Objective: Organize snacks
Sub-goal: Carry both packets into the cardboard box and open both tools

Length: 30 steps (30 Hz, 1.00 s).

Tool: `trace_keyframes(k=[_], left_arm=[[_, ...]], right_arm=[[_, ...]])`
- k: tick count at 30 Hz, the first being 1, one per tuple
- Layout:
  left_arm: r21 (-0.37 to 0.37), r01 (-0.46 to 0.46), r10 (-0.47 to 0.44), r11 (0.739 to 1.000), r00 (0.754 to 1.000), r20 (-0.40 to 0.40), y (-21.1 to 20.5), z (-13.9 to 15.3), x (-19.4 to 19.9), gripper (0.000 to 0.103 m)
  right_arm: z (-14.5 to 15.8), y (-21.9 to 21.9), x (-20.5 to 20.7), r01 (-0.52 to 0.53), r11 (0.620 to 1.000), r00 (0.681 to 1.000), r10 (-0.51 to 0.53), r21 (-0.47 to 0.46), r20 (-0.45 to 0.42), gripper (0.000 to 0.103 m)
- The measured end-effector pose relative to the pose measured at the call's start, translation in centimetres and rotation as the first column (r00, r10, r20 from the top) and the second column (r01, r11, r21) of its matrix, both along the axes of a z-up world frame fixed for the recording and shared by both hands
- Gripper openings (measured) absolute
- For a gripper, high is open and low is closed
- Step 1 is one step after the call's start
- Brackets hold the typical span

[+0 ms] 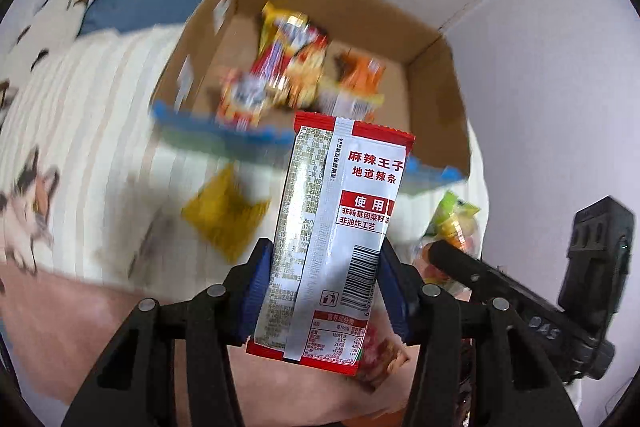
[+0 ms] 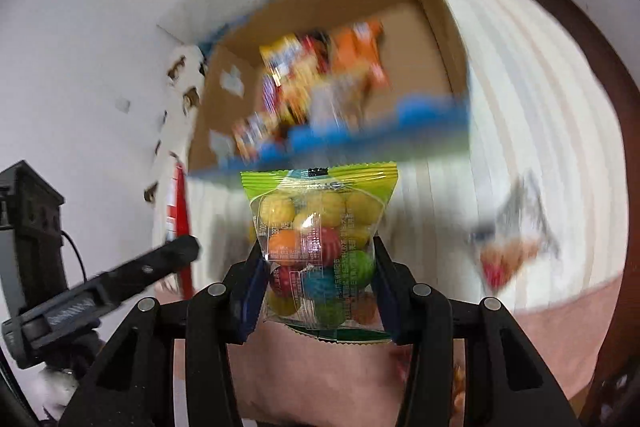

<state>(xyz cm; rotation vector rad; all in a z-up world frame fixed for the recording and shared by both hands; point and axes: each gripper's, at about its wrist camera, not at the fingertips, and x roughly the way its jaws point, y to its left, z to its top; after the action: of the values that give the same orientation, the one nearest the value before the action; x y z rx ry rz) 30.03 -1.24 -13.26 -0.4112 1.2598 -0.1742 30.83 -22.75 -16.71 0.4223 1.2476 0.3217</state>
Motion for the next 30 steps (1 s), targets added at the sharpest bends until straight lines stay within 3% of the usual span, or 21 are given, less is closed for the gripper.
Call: trace_keyframes(k=[7, 13, 19, 26, 27, 29, 30], left_arm=[[0.108, -0.007, 0.005, 0.994, 1.0, 0.024, 0.4, 1.2, 9.7, 0.049], [0.247, -0.003, 0.011, 0.969, 0.999, -0.031, 1.1, -1.2, 18.3, 0.049], [0.277, 0.005, 0.034, 0.961, 0.99, -0.135, 2.3, -5.1, 24.2, 0.049], [0.296, 0.027, 0.033, 0.955, 0.98, -0.197, 2.6, -7.9, 26.6, 0.05], [0.285, 0.025, 0.035, 0.958, 0.978, -0.205, 2.7, -8.2, 26.8, 0.05], [0.271, 0.02, 0.037, 0.962, 0.978, -0.204, 2.9, -8.7, 27.0, 0.053], [0.272, 0.014, 0.042, 0.962, 0.979, -0.2, 3.3, -9.0, 27.4, 0.056]], right_arm=[[3.4, 0.8, 9.7, 0.047, 0.993, 0.996, -0.037, -0.111, 0.083, 0.05], [0.6, 1.4, 18.1, 0.083, 0.969, 0.996, -0.076, -0.232, 0.038, 0.05], [-2.3, 0.8, 23.0, 0.109, 0.948, 0.993, -0.117, -0.298, -0.012, 0.05], [-5.8, 0.0, 25.2, 0.133, 0.931, 0.985, -0.162, -0.339, -0.059, 0.051], [-6.1, -0.1, 25.5, 0.139, 0.925, 0.982, -0.174, -0.353, -0.068, 0.053], [-6.6, 0.0, 26.0, 0.136, 0.92, 0.982, -0.174, -0.368, -0.071, 0.068], [-6.6, 0.2, 26.1, 0.124, 0.92, 0.984, -0.161, -0.371, -0.071, 0.083]])
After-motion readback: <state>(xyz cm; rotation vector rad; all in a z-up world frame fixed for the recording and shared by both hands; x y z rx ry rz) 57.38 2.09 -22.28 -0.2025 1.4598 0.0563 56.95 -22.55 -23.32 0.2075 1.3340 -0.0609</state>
